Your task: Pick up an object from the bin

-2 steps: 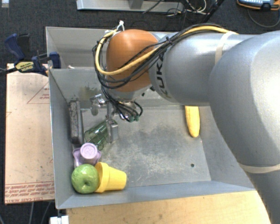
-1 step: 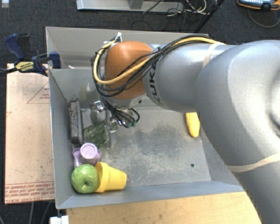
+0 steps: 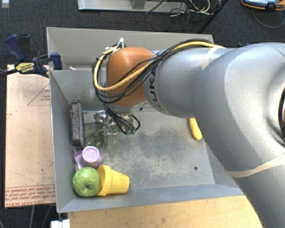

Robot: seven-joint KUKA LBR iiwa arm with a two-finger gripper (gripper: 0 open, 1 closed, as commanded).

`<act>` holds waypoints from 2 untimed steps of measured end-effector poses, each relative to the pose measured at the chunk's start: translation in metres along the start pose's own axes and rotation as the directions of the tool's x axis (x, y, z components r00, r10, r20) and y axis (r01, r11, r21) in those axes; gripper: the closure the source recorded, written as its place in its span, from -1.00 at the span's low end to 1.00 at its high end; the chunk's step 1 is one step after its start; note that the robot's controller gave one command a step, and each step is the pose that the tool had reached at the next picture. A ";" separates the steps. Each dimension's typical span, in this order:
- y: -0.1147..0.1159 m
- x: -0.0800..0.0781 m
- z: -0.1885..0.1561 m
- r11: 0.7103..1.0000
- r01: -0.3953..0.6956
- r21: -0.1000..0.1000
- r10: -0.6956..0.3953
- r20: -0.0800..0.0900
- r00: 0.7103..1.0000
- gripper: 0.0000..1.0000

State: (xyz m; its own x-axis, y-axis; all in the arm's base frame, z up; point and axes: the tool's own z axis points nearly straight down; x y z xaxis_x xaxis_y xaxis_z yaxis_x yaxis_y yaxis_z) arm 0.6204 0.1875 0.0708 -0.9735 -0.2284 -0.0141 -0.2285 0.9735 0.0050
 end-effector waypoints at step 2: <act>0.000 0.001 -0.001 1.000 -0.001 0.000 0.001 -0.002 1.000 1.00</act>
Offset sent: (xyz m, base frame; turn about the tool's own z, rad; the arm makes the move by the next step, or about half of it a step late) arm 0.0000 0.0000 0.0248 0.0000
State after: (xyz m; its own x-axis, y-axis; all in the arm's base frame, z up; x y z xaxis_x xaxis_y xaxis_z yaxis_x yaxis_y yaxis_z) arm 0.6198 0.1871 0.0721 -0.9738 -0.2271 -0.0125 -0.2272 0.9738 0.0051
